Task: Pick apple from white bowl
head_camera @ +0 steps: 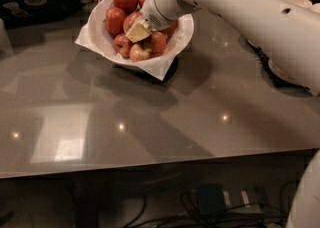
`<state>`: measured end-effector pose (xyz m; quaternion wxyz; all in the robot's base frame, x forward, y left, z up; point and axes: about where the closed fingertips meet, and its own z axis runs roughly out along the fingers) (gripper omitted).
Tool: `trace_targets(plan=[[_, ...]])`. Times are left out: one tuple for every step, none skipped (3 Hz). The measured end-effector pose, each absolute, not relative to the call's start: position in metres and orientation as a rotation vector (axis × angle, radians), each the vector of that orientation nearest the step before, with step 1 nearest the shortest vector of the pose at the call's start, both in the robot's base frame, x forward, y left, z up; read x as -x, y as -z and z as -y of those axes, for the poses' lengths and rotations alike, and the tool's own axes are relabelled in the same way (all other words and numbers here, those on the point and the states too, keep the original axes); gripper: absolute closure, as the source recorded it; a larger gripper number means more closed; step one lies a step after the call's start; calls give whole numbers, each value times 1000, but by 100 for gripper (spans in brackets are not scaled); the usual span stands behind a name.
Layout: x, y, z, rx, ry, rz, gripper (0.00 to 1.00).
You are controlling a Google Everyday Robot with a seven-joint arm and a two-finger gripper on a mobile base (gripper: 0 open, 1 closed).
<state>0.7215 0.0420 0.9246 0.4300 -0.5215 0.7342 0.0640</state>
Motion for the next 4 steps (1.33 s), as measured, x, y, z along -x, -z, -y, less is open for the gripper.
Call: trace_targets(plan=[[-724,-925,-43,1304,-160,-1837,85],[-719,-936,-48,1354,-169,-1819,100],[-709,-958,-50,1442,-175,-1782,100],[-692,-985,-44,1535,-206,-1717,100]])
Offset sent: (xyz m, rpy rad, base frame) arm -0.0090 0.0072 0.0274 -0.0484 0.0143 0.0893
